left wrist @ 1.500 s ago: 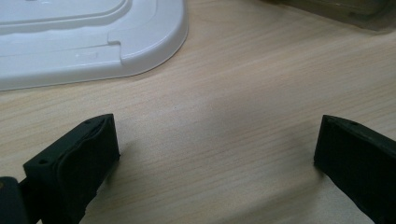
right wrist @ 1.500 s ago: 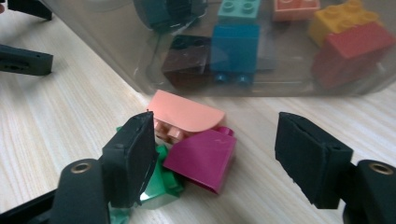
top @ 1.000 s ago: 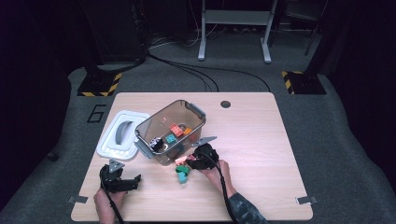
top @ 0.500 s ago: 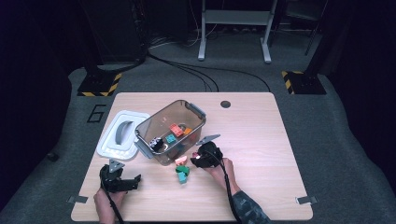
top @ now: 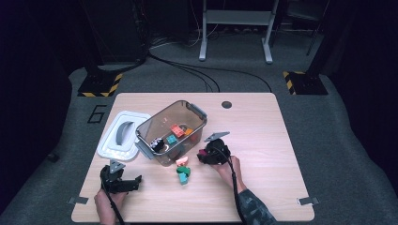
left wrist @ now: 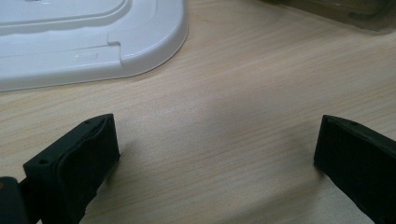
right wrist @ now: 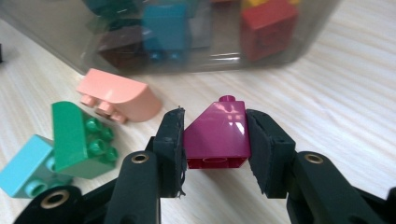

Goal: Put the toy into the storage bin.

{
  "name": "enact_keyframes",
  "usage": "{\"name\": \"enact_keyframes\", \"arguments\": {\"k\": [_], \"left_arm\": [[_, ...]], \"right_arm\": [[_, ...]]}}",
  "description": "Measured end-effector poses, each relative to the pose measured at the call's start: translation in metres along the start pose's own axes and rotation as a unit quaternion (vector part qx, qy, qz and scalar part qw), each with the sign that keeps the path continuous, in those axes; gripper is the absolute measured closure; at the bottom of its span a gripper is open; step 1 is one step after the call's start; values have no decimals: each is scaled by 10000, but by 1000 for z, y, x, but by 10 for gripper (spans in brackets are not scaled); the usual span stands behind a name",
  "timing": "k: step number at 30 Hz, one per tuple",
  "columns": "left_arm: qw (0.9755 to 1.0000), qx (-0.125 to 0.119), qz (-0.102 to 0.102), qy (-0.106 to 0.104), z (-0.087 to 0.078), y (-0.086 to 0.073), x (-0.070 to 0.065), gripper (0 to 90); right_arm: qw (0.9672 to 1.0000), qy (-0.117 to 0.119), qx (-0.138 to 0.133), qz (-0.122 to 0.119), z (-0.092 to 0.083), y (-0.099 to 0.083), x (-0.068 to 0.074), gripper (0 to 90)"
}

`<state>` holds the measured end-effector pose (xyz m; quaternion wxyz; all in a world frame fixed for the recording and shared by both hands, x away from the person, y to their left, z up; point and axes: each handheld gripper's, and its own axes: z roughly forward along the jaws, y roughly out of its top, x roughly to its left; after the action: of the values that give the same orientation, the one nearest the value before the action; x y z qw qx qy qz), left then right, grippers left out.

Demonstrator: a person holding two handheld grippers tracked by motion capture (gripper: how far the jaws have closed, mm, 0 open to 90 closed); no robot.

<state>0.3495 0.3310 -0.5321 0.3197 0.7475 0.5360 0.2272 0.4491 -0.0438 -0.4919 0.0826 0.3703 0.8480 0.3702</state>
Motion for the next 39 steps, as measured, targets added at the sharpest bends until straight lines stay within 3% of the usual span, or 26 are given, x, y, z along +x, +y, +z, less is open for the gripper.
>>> {"name": "enact_keyframes", "arguments": {"k": [11,15,18,24,26,27,32,39], "left_arm": [[10000,-7,-3,-8,0,0,0,0],[10000,-7,0,-9,0,0,0,0],[10000,-5,2,-9,0,0,0,0],[10000,-6,0,-9,0,0,0,0],[10000,-2,-2,-8,0,0,0,0],[10000,-4,1,-9,0,0,0,0],[10000,-6,1,-10,0,0,0,0],[10000,-4,0,-8,0,0,0,0]], "right_arm": [[9996,-212,-46,162,-12,1,-27,589],[9990,-258,-56,367,-15,3,-39,590],[9987,-354,-121,340,-17,4,-48,590],[9979,-345,-105,529,-21,8,-63,590],[9980,-367,-188,483,-23,11,-66,590],[9976,-351,-159,580,-24,12,-66,590],[9979,-411,-238,438,-27,21,-71,590],[9976,-422,-236,499,-28,34,-78,590]]}}
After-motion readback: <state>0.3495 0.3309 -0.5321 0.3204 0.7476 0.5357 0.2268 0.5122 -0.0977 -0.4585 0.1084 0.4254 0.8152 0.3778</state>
